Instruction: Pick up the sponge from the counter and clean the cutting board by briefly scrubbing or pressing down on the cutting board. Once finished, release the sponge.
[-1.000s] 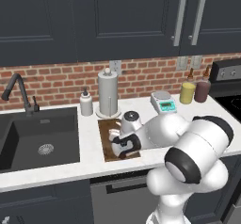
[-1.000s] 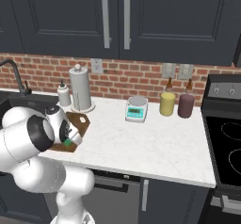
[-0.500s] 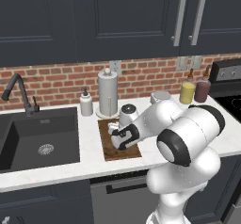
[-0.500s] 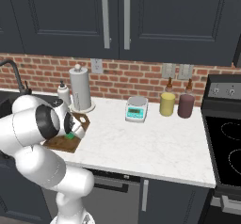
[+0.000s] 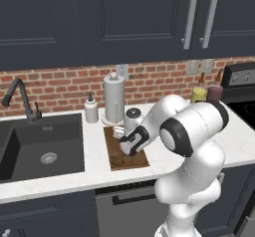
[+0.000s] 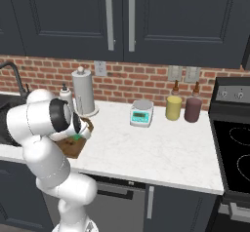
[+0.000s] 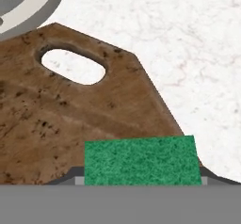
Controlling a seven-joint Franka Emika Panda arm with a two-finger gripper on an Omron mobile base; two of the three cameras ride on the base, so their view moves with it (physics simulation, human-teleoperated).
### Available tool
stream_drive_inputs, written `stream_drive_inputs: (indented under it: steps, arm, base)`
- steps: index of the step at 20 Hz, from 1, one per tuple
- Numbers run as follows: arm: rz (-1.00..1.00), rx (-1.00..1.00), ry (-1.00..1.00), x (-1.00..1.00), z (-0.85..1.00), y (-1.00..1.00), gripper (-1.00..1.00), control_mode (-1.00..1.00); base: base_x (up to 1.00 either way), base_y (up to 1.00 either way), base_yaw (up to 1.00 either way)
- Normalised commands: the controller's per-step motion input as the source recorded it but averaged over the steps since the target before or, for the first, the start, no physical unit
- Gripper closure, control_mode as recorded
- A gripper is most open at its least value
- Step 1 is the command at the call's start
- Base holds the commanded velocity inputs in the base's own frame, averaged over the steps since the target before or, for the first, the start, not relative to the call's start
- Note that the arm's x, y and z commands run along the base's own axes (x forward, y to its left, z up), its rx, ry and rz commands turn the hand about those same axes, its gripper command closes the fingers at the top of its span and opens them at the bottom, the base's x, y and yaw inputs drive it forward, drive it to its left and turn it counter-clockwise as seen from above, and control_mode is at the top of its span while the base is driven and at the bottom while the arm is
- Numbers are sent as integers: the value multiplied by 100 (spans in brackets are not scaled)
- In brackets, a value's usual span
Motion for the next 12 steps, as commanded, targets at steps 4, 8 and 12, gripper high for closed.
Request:
stream_drive_inputs:
  steps: [4, 8, 12]
  arm:
    - [0, 0, -10, 41, -24, -12, 100, -100]
    - [0, 0, -6, 44, -19, -9, 100, -100]
    - [0, 0, -6, 42, -24, -2, 100, -100]
  base:
    - [0, 0, 0]
    - [0, 0, 0]
    - [0, 0, 0]
